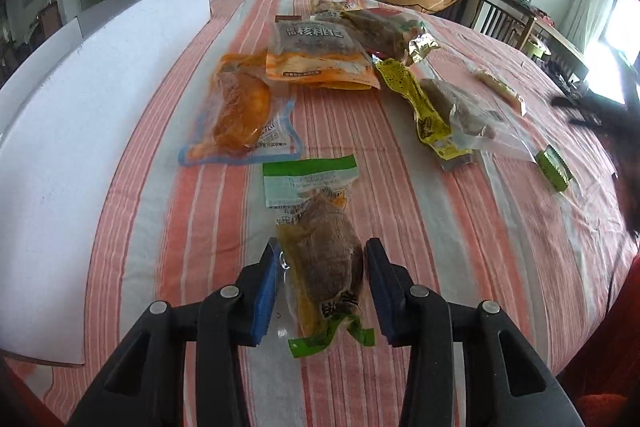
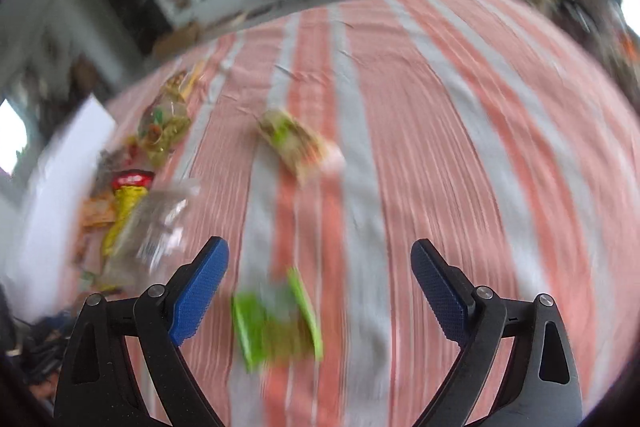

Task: Organize snacks

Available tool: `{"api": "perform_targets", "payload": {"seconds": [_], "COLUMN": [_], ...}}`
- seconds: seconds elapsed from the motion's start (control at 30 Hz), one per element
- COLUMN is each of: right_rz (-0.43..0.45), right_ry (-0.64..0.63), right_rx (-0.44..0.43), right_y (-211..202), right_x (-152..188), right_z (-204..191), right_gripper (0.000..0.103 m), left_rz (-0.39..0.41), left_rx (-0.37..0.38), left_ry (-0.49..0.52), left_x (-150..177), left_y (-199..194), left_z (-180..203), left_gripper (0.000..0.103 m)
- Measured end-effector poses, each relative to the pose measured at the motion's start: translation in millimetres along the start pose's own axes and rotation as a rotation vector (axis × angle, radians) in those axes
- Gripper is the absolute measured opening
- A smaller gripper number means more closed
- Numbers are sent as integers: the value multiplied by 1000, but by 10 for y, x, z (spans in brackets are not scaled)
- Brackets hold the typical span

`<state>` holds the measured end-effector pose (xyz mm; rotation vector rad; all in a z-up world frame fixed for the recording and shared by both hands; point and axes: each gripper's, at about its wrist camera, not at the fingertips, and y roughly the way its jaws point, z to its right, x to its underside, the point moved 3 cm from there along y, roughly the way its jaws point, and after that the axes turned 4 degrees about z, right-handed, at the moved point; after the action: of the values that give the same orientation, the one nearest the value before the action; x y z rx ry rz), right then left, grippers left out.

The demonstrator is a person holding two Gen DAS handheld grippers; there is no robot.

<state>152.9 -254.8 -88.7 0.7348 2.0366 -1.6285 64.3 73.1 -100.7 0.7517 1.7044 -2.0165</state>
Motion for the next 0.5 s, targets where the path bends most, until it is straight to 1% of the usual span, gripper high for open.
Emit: {"api": "perform_targets", "payload": {"seconds": [0.03, 0.1, 0.17, 0.23, 0.27, 0.3, 0.33, 0.37, 0.43, 0.5], "right_rz": [-21, -81, -135, -172, -189, -198, -173, -164, -155, -131], "right_ry": [-54, -127, -193, -221, -219, -215, -231, -218, -120, -60], "right_rx": [13, 36, 52, 65, 55, 54, 80, 70, 12, -16], "right_y": [147, 447, 767, 956, 1025, 1058, 1025, 980, 841, 669], "right_x": [-170, -397, -531, -568, -559, -546, -543, -536, -480, -430], "right_z": [-71, -158, -241, -270, -276, -286, -300, -298, -220, -153], "right_gripper": [94, 94, 93, 91, 80, 52, 36, 32, 32, 32], "left_rz": [1, 3, 4, 16, 30, 41, 53, 66, 86, 113], "left_rx": [-3, 2, 19, 37, 49, 57, 66, 78, 104, 138], "left_ry": [2, -5, -15, -27, -36, -41, -48, -62, -83, -108], "left_x": [5, 20, 38, 43, 33, 23, 8, -22, -69, -154], "left_y": [-11, -29, -57, -110, -154, -186, -223, -269, -333, -414], "left_z": [2, -12, -44, -84, -108, -120, -131, -145, -158, -174], "left_gripper": [40, 39, 38, 38, 38, 38, 38, 38, 38, 38]}}
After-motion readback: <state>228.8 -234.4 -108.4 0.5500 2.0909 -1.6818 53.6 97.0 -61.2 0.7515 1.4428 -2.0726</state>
